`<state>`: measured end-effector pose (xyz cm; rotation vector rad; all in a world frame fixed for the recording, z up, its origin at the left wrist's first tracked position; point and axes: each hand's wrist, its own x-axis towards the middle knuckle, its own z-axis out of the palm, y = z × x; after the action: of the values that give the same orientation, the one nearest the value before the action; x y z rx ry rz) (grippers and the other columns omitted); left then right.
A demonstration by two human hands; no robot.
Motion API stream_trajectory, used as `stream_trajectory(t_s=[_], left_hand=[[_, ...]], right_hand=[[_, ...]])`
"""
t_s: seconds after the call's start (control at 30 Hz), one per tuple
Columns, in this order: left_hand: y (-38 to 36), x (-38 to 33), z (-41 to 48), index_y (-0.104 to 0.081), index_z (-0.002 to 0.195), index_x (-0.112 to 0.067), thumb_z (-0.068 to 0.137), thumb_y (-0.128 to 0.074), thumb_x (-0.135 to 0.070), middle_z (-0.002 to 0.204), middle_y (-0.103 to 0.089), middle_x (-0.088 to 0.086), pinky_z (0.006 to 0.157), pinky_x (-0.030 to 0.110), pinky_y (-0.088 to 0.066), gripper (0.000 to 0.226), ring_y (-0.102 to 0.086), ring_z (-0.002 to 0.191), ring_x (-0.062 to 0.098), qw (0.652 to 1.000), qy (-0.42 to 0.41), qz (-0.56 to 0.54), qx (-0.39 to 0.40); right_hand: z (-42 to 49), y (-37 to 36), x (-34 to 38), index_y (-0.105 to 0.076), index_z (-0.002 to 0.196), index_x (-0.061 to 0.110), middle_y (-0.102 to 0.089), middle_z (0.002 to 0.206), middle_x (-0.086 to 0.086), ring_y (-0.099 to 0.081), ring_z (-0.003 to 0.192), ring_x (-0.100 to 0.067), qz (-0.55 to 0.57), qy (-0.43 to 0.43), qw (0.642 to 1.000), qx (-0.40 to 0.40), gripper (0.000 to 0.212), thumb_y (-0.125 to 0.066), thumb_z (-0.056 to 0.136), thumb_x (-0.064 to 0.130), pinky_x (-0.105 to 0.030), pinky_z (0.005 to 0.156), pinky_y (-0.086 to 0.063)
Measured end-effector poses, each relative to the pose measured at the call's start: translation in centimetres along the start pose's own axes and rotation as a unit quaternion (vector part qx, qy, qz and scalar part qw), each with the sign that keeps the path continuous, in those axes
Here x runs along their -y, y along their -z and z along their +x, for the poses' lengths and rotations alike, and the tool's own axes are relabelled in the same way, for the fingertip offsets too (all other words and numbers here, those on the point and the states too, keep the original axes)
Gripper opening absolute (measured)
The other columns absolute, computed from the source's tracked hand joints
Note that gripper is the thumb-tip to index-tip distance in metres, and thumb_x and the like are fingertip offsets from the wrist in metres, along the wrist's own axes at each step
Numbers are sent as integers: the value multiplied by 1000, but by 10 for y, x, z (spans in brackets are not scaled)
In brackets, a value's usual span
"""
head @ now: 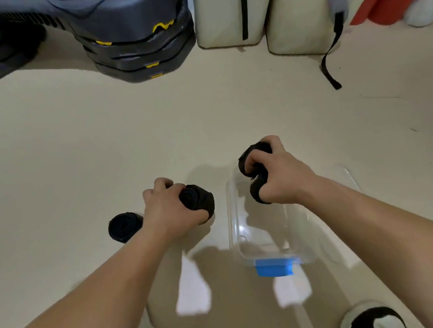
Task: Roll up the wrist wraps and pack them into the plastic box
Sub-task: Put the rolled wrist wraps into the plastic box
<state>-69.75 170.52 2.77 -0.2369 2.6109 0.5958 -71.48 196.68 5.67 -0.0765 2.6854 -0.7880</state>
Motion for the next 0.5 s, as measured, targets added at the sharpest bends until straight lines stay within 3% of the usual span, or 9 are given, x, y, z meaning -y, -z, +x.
stream_trajectory(t_s=[0.1, 0.2, 0.27, 0.43, 0.5], left_hand=[[-9, -12, -4, -72, 103, -28, 60, -82, -58, 125, -54, -4, 96, 41, -54, 54, -52, 117, 29, 986, 98, -128, -45], [-4, -25, -6, -75, 85, -25, 46, -84, -62, 103, -73, 3, 91, 52, -63, 55, -71, 97, 30, 899, 206, -375, -96], [4, -33, -8, -75, 84, -22, 46, -84, -60, 97, -74, 3, 91, 52, -63, 54, -70, 100, 30, 882, 214, -405, -112], [10, -57, -5, -74, 75, -23, 51, -85, -56, 92, -73, 5, 70, 39, -60, 42, -73, 89, 30, 953, 60, -290, -59], [7, -65, -7, -72, 76, -26, 53, -85, -53, 100, -66, -5, 70, 33, -55, 37, -68, 97, 27, 977, -19, -214, -6]], right_hand=[[-22, -8, -24, -55, 95, 39, -28, 131, 19, -61, 97, -23, -13, -22, 999, 19, 35, -56, 73, 12, -42, 79, -61], [-34, -18, -44, -54, 96, 37, -29, 137, 17, -58, 100, -24, -29, -35, 998, 51, 35, -58, 73, 11, -42, 79, -60], [-36, -24, -48, -51, 98, 39, -28, 144, 14, -55, 105, -24, -55, -27, 995, 76, 37, -60, 74, 12, -41, 78, -59], [-25, -43, -39, -54, 118, 37, -14, 162, 7, -40, 130, -26, -157, 35, 981, 112, 45, -68, 81, 15, -33, 73, -44], [-14, -53, -35, -53, 133, 38, -11, 167, 6, -39, 134, -28, -203, 66, 972, 101, 53, -67, 86, 16, -35, 79, -41]])
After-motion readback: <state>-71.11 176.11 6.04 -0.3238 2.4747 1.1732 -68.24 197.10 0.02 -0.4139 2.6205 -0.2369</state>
